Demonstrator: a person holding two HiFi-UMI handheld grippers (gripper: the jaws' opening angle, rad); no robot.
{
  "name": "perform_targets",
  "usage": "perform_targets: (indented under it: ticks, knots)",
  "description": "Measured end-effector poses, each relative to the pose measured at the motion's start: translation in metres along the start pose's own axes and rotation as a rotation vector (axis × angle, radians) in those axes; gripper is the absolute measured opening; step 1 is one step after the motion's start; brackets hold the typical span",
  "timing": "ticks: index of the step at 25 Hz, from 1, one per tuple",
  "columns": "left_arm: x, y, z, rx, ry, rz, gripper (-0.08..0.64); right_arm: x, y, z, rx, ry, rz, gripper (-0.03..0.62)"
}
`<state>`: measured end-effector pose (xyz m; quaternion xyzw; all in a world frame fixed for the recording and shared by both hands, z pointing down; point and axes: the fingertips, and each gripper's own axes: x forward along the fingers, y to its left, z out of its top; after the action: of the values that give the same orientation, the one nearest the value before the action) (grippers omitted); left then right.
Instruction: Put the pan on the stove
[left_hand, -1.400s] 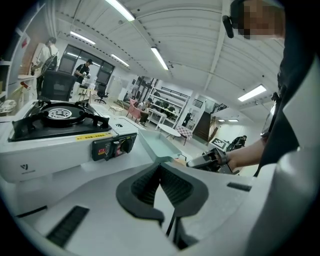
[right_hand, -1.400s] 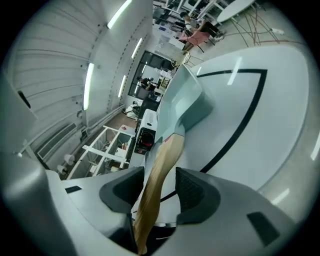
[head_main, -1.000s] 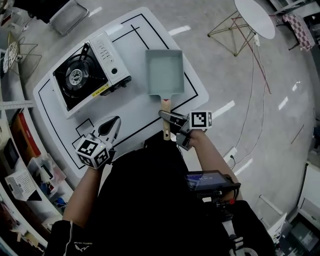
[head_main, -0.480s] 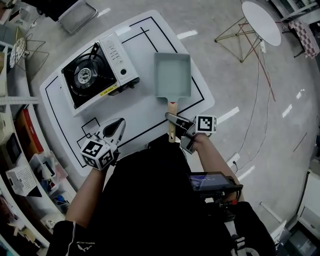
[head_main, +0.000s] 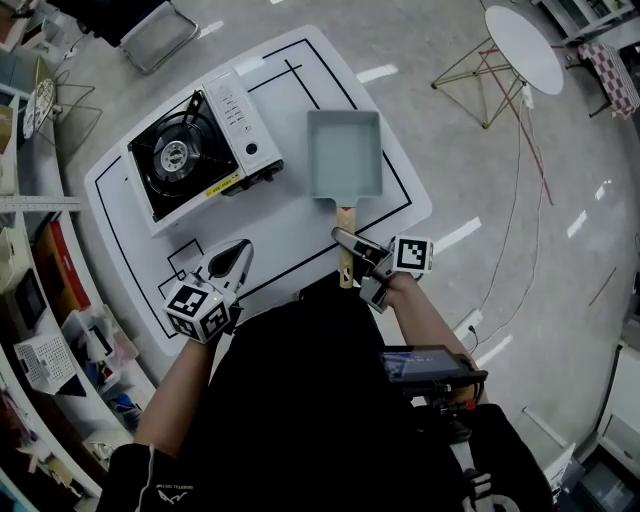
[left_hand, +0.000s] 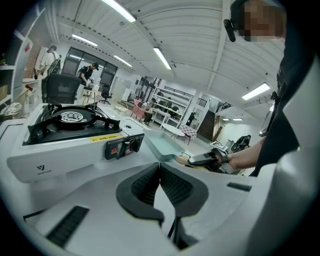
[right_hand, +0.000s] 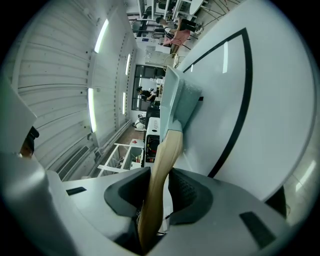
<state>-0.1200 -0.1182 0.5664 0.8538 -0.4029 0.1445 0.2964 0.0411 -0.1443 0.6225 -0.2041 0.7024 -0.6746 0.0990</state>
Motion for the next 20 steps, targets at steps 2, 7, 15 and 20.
perform_targets:
  ticks: [2,7,15,20]
  knots:
    - [-0.0002,0.0002,0.001,-0.001,-0.004,0.001,0.009,0.003,0.0063,0.0008,-0.01,0.003,0.03,0.13]
    - [-0.0015,0.001,-0.0003,-0.01,-0.005,0.006,0.009,0.006,0.011,0.0018,-0.007,0.005,0.046,0.129]
    - [-0.0052,0.0042,-0.001,-0.021,-0.02,0.018,0.009,0.0056,0.0121,0.0027,0.017,-0.004,0.047,0.129]
    - [-0.0071,0.0051,-0.0001,-0.024,-0.031,0.021,0.009,0.0053,0.013,0.004,0.033,-0.016,0.046,0.129]
